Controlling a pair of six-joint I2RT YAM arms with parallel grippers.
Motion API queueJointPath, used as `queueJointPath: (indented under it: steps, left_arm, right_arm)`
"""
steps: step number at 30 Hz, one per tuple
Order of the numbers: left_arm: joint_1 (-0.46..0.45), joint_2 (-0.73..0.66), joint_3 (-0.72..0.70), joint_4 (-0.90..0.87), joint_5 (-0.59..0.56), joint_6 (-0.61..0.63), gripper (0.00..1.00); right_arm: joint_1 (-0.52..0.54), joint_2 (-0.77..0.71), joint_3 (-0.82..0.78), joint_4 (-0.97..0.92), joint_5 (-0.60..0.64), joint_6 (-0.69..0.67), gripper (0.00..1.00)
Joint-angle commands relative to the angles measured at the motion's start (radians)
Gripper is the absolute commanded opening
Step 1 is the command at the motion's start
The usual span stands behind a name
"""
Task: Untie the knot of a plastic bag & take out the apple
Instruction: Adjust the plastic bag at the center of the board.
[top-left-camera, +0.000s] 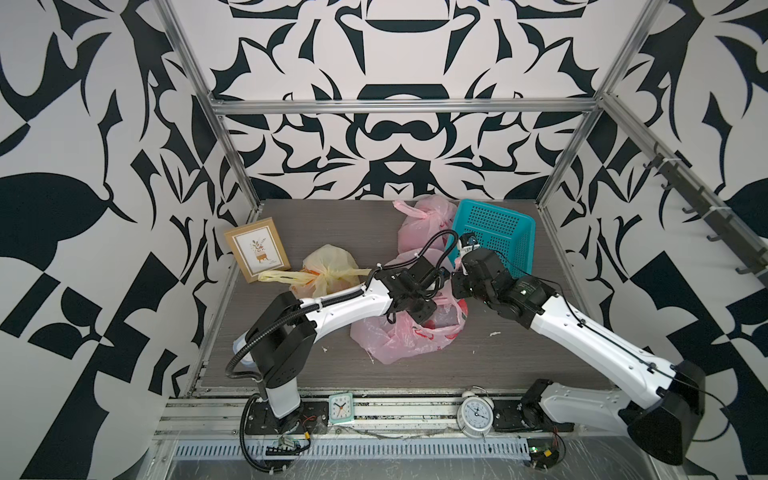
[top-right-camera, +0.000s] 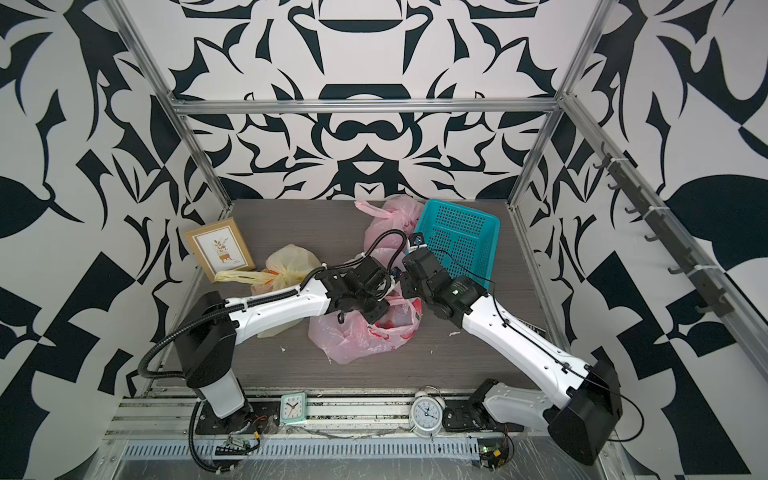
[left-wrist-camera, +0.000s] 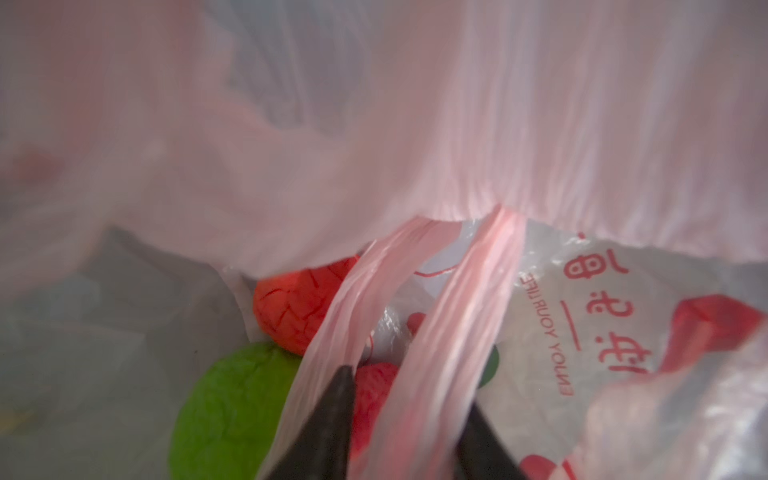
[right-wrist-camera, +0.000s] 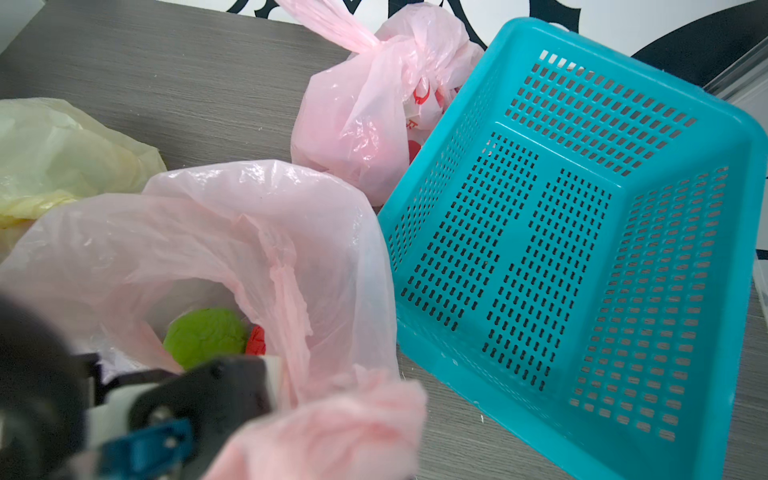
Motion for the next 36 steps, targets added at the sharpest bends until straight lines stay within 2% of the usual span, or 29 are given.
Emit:
queueJointPath:
  steps: [1,5,12,18,21,25,27,31,33,36]
  left_arm:
    - [-0.001,-0.033,-0.017,0.039,-0.041,-0.035,0.0]
    - [0.026,-0.198,-0.125,0.116,-0.145,-0.072,0.0]
    - [0.057,-0.657,-0.342,0.226,-0.35,-0.117,0.0]
    - [0.142,-0.949,-0.504,0.308,-0.452,-0.135,0.0]
    - [0.163,-1.067,-0.603,0.334,-0.494,-0.217,0.0]
    - [0.163,-1.211,-0.7,0.242,-0.549,-0.375,0.0]
    - [0.163,-1.271,-0.723,0.179,-0.537,-0.443,0.0]
    - [0.163,-1.31,-0.691,-0.007,-0.515,-0.558,0.0]
    - [0.163,-1.286,-0.676,-0.058,-0.472,-0.599,0.0]
    - [0.161,-1.228,-0.704,-0.011,-0.409,-0.641,0.0]
  right_arm:
    - [-0.013,-0.008,0.012,0.031,0.009,-0.002,0.0]
    - [-0.035,-0.008,0.018,0.032,0.021,-0.002,0.0]
    - [-0.096,-0.02,0.006,0.099,-0.009,0.016,0.0]
    - [-0.15,0.006,0.006,0.164,-0.033,0.029,0.0]
    - [-0.186,-0.009,-0.029,0.165,-0.019,0.04,0.0]
    - [-0.285,-0.039,-0.107,0.165,-0.075,0.057,0.0]
    - [-0.349,-0.033,-0.134,0.176,-0.115,0.06,0.0]
    - [-0.45,0.049,-0.142,0.221,-0.289,0.061,0.0]
    - [-0.457,0.083,-0.134,0.248,-0.362,0.051,0.0]
    - [-0.451,0.055,-0.148,0.313,-0.5,0.054,0.0]
